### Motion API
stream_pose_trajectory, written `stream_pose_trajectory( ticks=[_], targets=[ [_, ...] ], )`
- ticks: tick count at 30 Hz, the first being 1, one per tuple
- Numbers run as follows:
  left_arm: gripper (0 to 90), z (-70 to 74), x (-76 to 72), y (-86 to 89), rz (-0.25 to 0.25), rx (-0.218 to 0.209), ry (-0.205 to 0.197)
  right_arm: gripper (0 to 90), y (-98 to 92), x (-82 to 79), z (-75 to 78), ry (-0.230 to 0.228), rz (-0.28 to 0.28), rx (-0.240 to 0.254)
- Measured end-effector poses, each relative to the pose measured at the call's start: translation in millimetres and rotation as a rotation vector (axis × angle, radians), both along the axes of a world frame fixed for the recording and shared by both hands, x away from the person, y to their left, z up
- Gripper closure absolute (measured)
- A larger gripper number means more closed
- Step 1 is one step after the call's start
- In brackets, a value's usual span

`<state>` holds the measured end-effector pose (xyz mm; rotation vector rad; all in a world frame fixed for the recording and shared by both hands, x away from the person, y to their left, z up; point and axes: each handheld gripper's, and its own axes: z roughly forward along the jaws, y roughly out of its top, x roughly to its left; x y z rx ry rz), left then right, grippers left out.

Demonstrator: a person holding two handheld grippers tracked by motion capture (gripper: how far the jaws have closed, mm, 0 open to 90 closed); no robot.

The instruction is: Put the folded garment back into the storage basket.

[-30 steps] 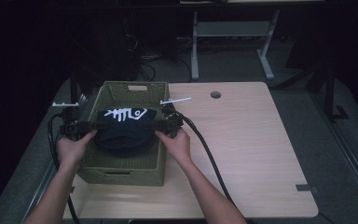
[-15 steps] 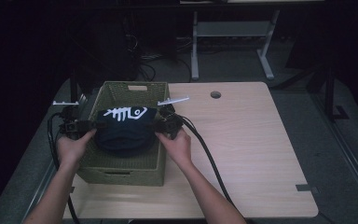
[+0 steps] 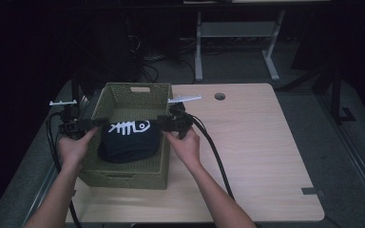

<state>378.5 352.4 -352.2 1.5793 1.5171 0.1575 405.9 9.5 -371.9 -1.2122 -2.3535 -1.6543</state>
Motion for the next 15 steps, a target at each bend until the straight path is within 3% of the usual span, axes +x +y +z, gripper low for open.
stream_pose_trajectory(
  ticks=[8, 11, 15],
  targets=[
    [52.5, 10.9, -6.5, -8.8, -0.025, -0.02, -0.044, 51.2, -12.3, -1.3, 5.7, -0.006, 0.014, 0.041],
    [51.3, 14.4, -8.8, -12.6, -0.046, -0.055, -0.06, 49.9, -20.3, -3.7, 10.8, -0.014, 0.014, 0.057],
    [49.1, 17.7, -12.4, -20.0, -0.068, -0.055, -0.08, 48.4, -33.1, -3.2, 16.0, -0.017, 0.012, 0.07]
  ],
)
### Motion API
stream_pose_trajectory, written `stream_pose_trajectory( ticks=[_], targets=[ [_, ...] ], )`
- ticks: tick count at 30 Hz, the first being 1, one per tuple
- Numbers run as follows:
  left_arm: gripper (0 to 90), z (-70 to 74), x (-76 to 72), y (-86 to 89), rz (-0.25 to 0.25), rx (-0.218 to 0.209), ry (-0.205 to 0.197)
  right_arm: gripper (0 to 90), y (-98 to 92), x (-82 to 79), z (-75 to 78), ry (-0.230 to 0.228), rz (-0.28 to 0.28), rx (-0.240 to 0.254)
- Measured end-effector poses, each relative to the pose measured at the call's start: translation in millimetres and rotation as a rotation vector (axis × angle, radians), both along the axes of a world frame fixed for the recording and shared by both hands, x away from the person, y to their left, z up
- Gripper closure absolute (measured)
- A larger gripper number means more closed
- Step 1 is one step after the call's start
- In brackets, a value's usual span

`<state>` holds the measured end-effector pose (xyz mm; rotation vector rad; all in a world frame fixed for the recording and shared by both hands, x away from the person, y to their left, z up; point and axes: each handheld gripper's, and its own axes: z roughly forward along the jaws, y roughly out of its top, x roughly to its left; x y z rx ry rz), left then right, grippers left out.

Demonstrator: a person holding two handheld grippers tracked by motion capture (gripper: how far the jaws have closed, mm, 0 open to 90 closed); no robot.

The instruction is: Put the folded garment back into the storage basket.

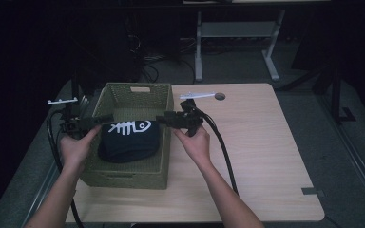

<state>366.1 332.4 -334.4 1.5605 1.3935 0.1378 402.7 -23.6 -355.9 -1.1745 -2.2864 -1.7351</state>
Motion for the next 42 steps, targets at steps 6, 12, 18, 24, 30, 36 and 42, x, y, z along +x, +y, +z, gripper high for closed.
stream_pose_trajectory(
  ticks=[6, 12, 18, 24, 30, 36, 42],
  targets=[
    [45.3, 1.6, -1.9, -13.9, -0.027, -0.019, -0.025, 44.7, -17.8, -1.2, 6.4, -0.025, -0.011, 0.012],
    [38.9, 4.8, -4.3, -26.8, -0.057, -0.048, -0.047, 38.0, -36.1, -1.4, 7.9, -0.022, -0.005, 0.04],
    [33.2, 8.6, -4.8, -36.6, -0.074, -0.048, -0.059, 34.7, -47.3, -0.1, 7.0, -0.019, 0.033, 0.044],
    [25.1, 11.5, -5.9, -45.1, -0.077, -0.05, -0.068, 33.4, -61.0, 0.2, 7.8, 0.003, 0.051, 0.049],
    [23.5, 16.6, -8.1, -51.5, -0.084, -0.062, -0.088, 31.1, -76.1, -0.5, 9.3, -0.003, 0.043, 0.049],
    [23.0, 18.7, -9.0, -59.9, -0.099, -0.061, -0.094, 29.0, -91.4, -1.9, 12.3, -0.008, 0.028, 0.058],
    [23.1, 19.6, -8.1, -70.4, -0.118, -0.07, -0.089, 28.6, -104.8, -3.2, 12.6, -0.009, 0.006, 0.072]
  ],
)
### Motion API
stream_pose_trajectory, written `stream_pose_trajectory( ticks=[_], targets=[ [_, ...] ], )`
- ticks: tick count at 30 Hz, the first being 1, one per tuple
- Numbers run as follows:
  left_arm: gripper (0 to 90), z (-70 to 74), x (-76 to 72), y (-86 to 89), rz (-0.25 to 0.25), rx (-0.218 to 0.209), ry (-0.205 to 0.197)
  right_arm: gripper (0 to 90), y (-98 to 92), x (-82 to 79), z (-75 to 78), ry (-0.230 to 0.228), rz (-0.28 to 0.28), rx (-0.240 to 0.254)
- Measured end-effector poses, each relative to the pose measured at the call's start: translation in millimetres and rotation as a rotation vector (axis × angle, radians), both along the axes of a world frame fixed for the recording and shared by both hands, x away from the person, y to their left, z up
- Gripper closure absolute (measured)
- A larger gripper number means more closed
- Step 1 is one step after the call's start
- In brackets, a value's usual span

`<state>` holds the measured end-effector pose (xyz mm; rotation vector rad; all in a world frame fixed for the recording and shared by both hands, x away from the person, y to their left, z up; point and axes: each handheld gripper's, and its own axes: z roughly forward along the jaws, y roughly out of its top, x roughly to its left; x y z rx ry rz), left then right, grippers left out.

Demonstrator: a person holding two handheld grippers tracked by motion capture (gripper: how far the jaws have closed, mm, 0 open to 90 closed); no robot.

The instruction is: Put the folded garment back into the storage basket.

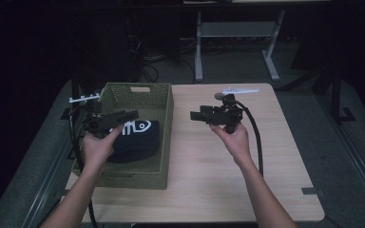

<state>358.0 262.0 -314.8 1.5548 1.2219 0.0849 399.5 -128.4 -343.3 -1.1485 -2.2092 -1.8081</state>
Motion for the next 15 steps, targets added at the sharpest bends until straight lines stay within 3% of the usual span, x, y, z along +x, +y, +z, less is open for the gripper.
stream_pose_trajectory(
  ticks=[15],
  targets=[
    [23.2, -0.1, 3.8, -26.2, -0.04, -0.014, -0.003, 28.9, -32.4, -3.7, 3.8, -0.005, -0.045, -0.028]
  ],
)
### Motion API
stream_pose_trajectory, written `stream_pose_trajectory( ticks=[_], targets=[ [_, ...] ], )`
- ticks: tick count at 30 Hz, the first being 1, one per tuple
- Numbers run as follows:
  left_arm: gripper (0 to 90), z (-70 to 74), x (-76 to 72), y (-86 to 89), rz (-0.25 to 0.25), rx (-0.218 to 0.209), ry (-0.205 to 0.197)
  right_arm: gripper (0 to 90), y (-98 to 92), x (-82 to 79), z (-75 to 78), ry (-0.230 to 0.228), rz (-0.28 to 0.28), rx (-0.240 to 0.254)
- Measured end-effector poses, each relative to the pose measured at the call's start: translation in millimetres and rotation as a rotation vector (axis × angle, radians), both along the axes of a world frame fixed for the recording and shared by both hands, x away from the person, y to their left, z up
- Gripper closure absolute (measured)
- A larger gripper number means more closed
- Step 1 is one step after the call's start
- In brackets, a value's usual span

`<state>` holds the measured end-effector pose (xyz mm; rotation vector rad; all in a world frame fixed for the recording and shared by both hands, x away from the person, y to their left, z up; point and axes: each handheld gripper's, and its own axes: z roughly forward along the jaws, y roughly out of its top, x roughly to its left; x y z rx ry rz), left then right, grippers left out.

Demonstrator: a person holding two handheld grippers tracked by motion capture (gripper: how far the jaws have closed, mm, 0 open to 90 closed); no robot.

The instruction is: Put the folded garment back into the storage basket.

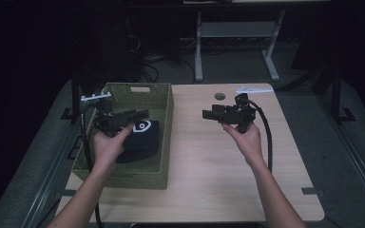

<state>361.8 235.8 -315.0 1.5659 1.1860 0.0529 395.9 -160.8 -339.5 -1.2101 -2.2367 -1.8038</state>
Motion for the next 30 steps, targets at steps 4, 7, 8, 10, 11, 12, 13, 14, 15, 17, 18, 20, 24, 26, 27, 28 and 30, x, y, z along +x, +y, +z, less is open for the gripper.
stream_pose_trajectory(
  ticks=[4, 7, 8, 10, 11, 12, 13, 14, 15, 17, 18, 20, 24, 26, 27, 28, 30],
  targets=[
    [23.2, 0.1, 1.4, -6.6, -0.008, 0.002, 0.0, 28.9, -9.3, -0.7, 0.1, -0.001, -0.014, -0.004],
    [23.2, 0.2, 3.0, -11.3, -0.015, 0.001, -0.001, 28.9, -14.9, -1.1, 0.0, 0.002, -0.023, -0.011],
    [23.2, 0.6, 3.5, -13.1, -0.019, 0.004, 0.001, 28.9, -16.9, -1.2, -0.2, 0.002, -0.027, -0.013],
    [23.2, 0.7, 4.9, -16.8, -0.023, 0.004, -0.001, 28.9, -21.5, -1.2, -0.5, 0.002, -0.034, -0.012],
    [23.2, 0.8, 5.3, -18.6, -0.026, 0.003, 0.0, 28.9, -23.9, -1.3, -0.5, 0.003, -0.037, -0.011],
    [23.2, 1.1, 5.7, -20.4, -0.029, 0.002, 0.001, 28.9, -26.2, -1.4, -0.6, -0.001, -0.042, -0.014],
    [23.2, 1.3, 6.1, -22.5, -0.032, 0.004, -0.001, 28.8, -28.4, -1.5, -0.7, 0.0, -0.046, -0.016],
    [23.2, 1.7, 6.5, -24.6, -0.033, 0.003, -0.003, 28.8, -30.8, -1.7, -0.7, 0.003, -0.051, -0.017],
    [23.2, 2.0, 7.0, -26.6, -0.036, 0.003, -0.004, 28.8, -33.2, -1.8, -0.7, 0.004, -0.056, -0.02],
    [23.1, 2.4, 7.9, -30.7, -0.049, -0.001, -0.006, 28.6, -38.2, -2.3, -0.9, 0.008, -0.063, -0.018],
    [23.1, 2.7, 8.2, -33.1, -0.051, 0.001, -0.006, 28.6, -40.7, -2.8, -0.8, 0.009, -0.068, -0.019],
    [23.1, 3.1, 9.0, -37.1, -0.055, 0.005, -0.007, 28.4, -45.6, -3.9, -0.7, 0.004, -0.075, -0.021],
    [23.1, 4.1, 10.2, -44.2, -0.064, 0.0, -0.013, 28.4, -54.8, -6.5, 1.1, 0.005, -0.088, -0.023],
    [23.2, 4.2, 10.8, -48.0, -0.07, 0.0, -0.012, 28.3, -59.1, -7.5, 2.0, 0.003, -0.094, -0.026],
    [23.1, 4.3, 11.0, -50.2, -0.073, -0.004, -0.009, 28.3, -61.1, -7.9, 2.3, 0.0, -0.096, -0.03],
    [23.1, 4.4, 11.2, -51.8, -0.076, 0.0, -0.011, 28.3, -63.2, -8.2, 2.4, 0.0, -0.098, -0.033],
    [23.1, 4.8, 11.9, -55.5, -0.079, -0.006, -0.014, 28.2, -66.8, -9.1, 2.7, -0.001, -0.104, -0.037]
  ],
)
